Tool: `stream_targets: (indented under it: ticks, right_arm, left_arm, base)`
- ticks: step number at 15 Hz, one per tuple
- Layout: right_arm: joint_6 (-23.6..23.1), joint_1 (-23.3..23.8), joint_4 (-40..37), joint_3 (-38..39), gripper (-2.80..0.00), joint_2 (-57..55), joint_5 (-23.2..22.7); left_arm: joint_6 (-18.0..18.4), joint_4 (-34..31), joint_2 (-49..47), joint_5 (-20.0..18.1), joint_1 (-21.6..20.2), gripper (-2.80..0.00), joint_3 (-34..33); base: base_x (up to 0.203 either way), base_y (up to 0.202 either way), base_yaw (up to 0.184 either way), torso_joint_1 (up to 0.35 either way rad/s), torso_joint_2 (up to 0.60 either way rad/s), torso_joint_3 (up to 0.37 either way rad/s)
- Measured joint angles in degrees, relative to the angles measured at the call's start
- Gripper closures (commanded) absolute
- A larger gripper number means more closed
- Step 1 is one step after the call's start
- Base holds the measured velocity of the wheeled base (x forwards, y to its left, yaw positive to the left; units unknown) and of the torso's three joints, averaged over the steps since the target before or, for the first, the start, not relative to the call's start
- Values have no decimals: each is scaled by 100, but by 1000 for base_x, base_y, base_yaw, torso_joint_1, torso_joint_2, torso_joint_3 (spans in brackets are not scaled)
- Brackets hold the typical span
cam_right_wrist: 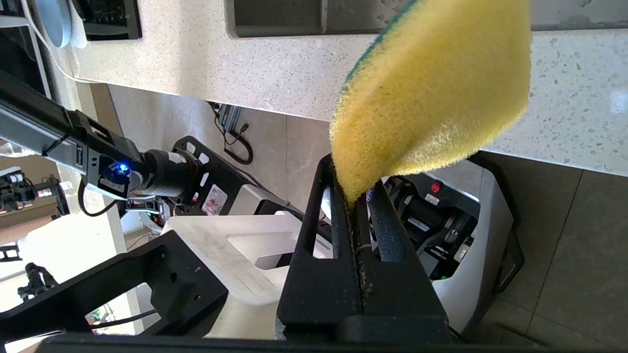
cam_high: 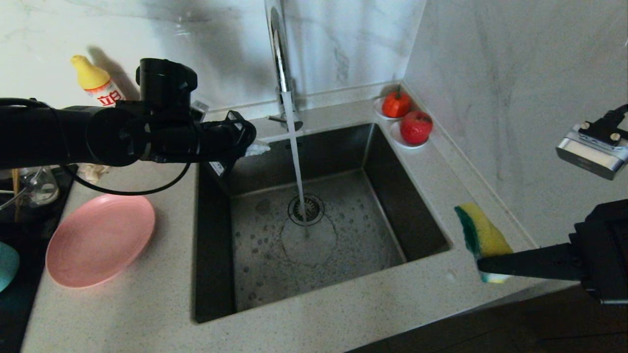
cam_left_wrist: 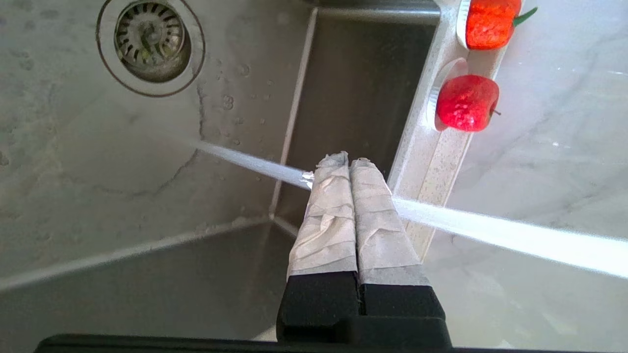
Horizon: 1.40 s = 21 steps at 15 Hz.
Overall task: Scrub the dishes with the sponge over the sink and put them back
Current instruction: Turn off the faucet
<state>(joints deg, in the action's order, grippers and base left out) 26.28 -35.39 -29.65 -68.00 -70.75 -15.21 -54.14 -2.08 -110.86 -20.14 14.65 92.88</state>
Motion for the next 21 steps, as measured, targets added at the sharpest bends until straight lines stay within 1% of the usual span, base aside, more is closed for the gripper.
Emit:
stream_targets:
  ticks: [4,6,9,11,14,19,21]
  right_arm:
    - [-5,0,-6,-18,0,22,-5]
    - [-2,0,-8,-5,0,39,-5]
    - [-7,0,-7,39,0,66,-9]
    - [-6,0,-2,103,0,67,-100]
    - [-5,0,0,129,0,52,-121]
    - [-5,0,6,167,0,11,-121]
    - [-2,24,72,213,0,9,-121]
  left_arm:
    - [-5,324,-91,10,0,0,45]
    - [-4,415,-173,84,1,0,80]
    - [-40,450,-324,220,4,0,231]
    - [-50,530,-395,309,2,0,367]
    - [-62,650,-479,314,1,0,549]
    - [-121,656,-713,321,1,0,848]
    - [-126,652,-800,382,1,0,965]
  base:
    - [0,0,0,0,0,0]
    - [0,0,0,0,0,0]
    - [0,0,0,0,0,0]
    - [0,0,0,0,0,0]
    - [0,0,0,0,0,0]
    - [0,0,0,0,0,0]
    - [0,0,0,0,0,0]
